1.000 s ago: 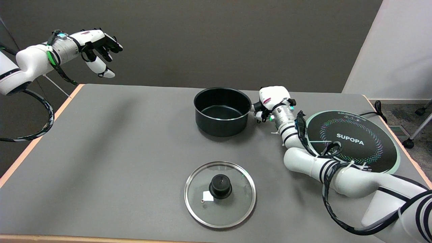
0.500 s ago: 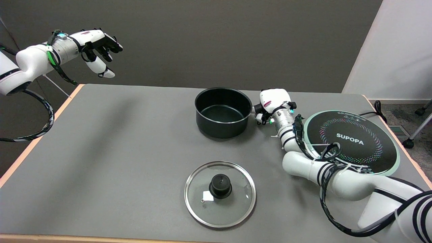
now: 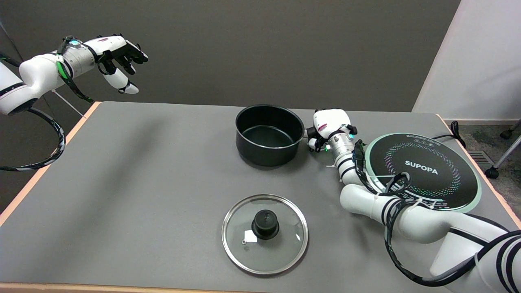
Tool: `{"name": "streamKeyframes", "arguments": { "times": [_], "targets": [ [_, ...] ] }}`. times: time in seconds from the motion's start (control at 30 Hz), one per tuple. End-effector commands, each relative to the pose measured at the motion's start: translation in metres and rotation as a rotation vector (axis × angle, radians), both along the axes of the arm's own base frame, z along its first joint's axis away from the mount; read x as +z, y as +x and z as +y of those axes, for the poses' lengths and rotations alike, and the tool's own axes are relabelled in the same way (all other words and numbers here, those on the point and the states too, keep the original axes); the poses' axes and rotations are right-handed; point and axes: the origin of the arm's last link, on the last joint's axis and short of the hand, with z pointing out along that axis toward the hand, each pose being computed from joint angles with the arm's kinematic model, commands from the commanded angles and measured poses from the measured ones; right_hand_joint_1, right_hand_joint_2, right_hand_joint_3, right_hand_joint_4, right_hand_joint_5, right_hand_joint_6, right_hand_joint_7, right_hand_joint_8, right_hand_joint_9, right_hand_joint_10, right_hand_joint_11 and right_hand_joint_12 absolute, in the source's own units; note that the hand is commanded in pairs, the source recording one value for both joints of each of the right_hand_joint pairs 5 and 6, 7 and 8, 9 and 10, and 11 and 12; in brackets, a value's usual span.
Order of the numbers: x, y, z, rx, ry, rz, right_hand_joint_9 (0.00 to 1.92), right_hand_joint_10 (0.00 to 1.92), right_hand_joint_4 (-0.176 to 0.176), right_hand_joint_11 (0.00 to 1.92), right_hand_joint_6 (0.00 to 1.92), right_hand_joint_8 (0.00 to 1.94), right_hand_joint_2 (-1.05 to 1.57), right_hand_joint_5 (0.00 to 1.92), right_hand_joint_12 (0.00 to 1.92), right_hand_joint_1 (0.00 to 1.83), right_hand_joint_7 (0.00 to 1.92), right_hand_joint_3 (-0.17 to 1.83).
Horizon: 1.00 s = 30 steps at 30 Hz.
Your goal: Place the pot onto the table.
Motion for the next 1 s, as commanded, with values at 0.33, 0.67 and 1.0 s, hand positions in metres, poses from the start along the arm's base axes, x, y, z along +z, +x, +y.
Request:
{"name": "streamKeyframes", "arguments": {
  "times": [0.33,0.67,1.0],
  "targets": [
    [-0.003,0.033,-0.010,0.069,0.048,-0.017,0.94,0.94,-0.170,0.94,0.94,0.94,0.06,0.94,0.94,1.14,0.94,1.43],
    [-0.002,0.114,-0.014,0.240,0.125,0.008,0.60,0.60,-0.176,0.60,0.60,0.60,-0.31,0.60,0.60,1.20,0.60,1.52],
    [0.003,0.193,0.009,0.421,0.207,0.055,0.44,0.44,-0.176,0.44,0.44,0.44,-0.39,0.44,0.44,1.19,0.44,1.42]
  ]
}}
